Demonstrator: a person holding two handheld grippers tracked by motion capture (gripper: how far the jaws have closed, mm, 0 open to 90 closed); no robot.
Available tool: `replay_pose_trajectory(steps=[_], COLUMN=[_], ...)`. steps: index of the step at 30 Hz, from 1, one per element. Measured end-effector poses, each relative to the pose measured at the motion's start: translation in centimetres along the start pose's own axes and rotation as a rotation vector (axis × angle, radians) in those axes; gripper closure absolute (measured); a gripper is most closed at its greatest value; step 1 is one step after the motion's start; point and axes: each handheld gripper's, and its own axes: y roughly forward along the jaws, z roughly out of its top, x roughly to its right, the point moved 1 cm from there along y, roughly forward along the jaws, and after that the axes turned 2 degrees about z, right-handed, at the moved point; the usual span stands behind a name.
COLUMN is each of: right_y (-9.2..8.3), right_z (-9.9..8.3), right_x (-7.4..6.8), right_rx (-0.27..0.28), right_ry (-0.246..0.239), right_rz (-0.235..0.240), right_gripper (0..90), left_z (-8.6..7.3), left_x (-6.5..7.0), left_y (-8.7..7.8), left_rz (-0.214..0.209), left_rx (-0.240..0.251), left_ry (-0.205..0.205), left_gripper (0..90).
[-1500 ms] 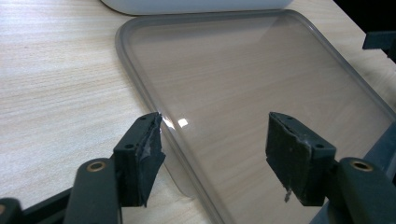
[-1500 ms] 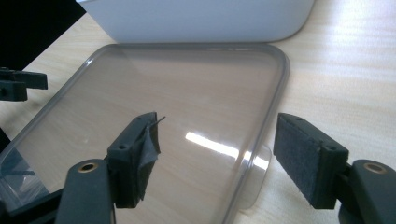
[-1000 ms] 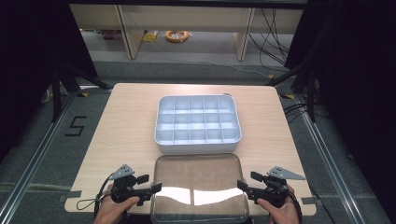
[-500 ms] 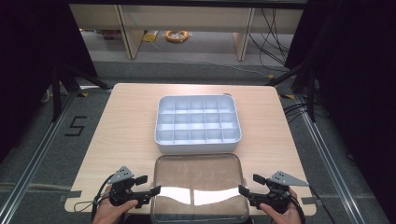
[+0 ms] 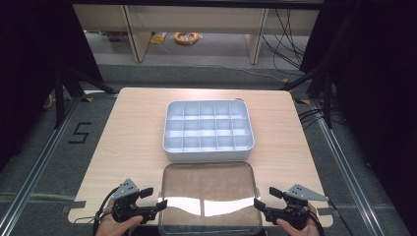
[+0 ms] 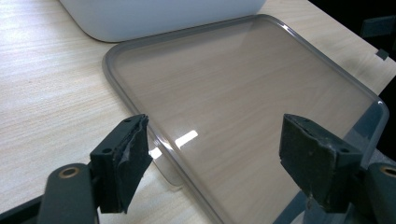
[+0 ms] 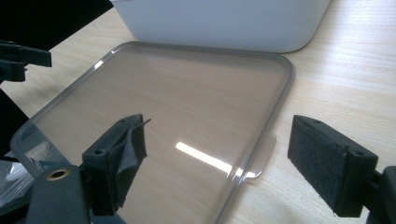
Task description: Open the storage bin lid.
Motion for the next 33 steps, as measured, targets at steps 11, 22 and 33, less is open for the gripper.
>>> replay_pose_trajectory(steps=[11,22,33], right_y=[-0.9,-1.4,-1.7], right_z=[-0.3,-0.8,-1.0], right_x=[0.2,-0.2,-0.3], right_rx=[0.019,0.001,0.024], right_ry=[-0.032,-0.012,0.000], right_rz=[-0.031,-0.032,-0.023], right_gripper=[20.3,20.3,20.3], left_z=[-0.3,-0.5,-0.7], left_x=[0.4,0.6,0.7], left_y=[-0.4,-0.8,-1.1], left_rz=[0.005,0.005,0.004], left_rx=[-0.016,-0.001,-0.004], left_ry=[0.000,-0.006,-0.001], left_gripper=[23.8,23.8,23.8])
